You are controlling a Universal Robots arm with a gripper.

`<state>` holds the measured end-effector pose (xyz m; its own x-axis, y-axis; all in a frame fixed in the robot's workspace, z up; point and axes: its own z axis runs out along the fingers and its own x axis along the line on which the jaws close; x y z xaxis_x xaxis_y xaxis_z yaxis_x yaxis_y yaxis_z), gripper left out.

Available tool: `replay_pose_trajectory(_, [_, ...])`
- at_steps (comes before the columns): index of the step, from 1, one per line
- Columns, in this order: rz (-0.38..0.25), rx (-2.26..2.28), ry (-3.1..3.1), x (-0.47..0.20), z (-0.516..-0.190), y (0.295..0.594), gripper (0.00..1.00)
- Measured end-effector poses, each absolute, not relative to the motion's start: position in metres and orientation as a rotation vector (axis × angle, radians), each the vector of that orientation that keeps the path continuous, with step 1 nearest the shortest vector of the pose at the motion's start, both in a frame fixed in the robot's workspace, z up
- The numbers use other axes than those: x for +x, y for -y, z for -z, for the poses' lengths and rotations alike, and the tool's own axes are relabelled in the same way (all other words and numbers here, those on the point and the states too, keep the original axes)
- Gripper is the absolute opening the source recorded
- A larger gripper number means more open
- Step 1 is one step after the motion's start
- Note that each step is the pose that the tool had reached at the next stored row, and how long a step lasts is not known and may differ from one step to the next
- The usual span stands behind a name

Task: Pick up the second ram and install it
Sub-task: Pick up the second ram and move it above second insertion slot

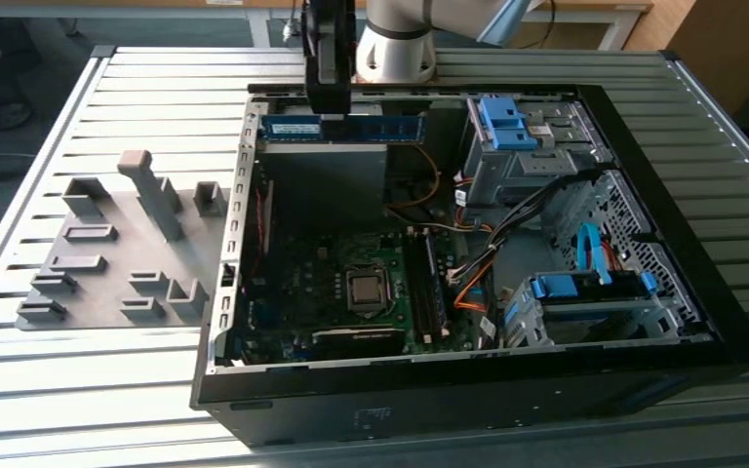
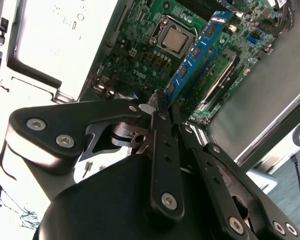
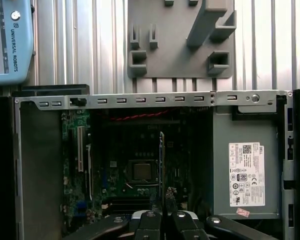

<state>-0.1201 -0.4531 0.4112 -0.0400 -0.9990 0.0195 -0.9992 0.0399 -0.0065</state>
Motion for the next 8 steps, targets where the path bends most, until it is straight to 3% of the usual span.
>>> replay_pose_trajectory(8, [-0.027,2.169,2.258,-0.109,-0.411,0.453,0.14])
